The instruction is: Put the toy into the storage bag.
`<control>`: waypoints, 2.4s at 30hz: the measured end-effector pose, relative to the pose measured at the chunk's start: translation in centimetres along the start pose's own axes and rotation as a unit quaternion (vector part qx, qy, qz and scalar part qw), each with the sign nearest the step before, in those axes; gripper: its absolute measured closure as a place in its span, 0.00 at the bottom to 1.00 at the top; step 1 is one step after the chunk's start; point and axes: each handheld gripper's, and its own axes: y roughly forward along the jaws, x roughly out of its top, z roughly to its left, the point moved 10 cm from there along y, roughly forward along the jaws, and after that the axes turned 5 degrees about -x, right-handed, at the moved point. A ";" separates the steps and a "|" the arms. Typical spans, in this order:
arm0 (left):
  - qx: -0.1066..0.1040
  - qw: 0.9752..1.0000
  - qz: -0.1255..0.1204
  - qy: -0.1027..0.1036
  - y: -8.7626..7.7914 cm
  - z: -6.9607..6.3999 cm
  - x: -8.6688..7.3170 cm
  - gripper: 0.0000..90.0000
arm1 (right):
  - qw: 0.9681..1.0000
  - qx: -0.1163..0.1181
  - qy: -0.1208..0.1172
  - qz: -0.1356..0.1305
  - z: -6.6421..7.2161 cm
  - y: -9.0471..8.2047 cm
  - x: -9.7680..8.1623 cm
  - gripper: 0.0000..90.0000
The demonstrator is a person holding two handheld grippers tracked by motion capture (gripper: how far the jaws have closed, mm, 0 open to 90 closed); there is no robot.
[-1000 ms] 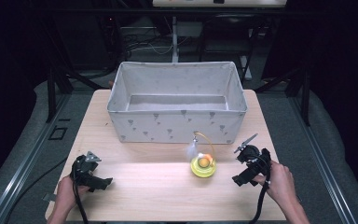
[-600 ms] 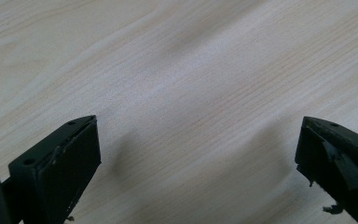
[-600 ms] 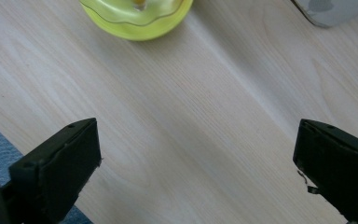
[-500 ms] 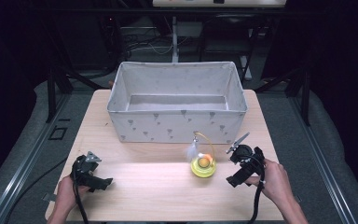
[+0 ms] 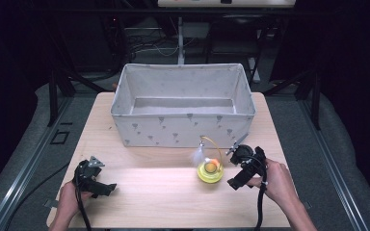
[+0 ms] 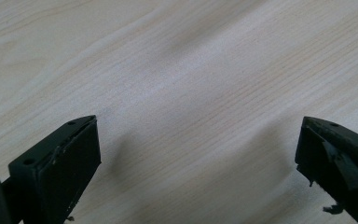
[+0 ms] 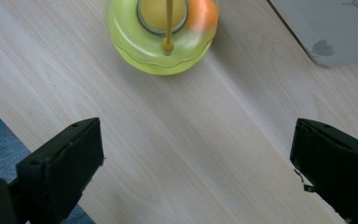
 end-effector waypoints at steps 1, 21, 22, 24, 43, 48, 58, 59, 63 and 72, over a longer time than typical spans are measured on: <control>0.001 1.000 0.000 0.000 0.0 0.0 0.0 0.00 | 1.000 -0.003 -0.003 0.002 0.0 -0.1 0.1 0.03; 0.003 1.000 -0.002 -0.001 -0.1 0.1 0.0 0.00 | 0.999 0.009 -0.033 -0.007 1.1 -1.0 2.8 0.09; 0.004 1.000 -0.002 -0.001 -0.1 0.1 0.0 0.00 | 0.999 0.009 -0.036 -0.007 1.1 -1.1 3.0 0.10; 0.003 1.000 -0.002 -0.003 -0.1 0.1 -0.1 0.00 | 0.999 0.010 -0.039 -0.008 1.1 -1.4 3.4 0.13; 0.000 1.000 0.001 -0.002 0.0 0.1 0.0 0.00 | 0.995 -0.005 -0.103 0.003 0.7 -4.2 7.8 0.62; 0.002 1.000 0.003 -0.002 -0.1 0.0 -0.2 0.00 | 0.994 0.012 -0.108 0.006 0.9 -4.4 8.3 0.81; 0.002 1.000 0.002 -0.001 0.0 0.1 -0.1 0.00 | 0.993 0.020 -0.114 0.009 0.7 -4.5 8.8 0.98; 0.004 1.000 0.000 -0.001 0.0 0.1 0.0 0.00 | 0.993 0.021 -0.114 0.010 0.8 -4.5 8.8 0.98; 0.003 1.000 0.002 -0.002 0.0 0.1 -0.1 0.00 | 0.993 0.021 -0.118 0.006 0.9 -4.6 9.1 0.98; 0.007 1.000 -0.002 -0.003 -0.2 0.2 -0.1 0.00 | 0.994 0.024 -0.110 -0.007 1.0 -4.9 9.5 0.99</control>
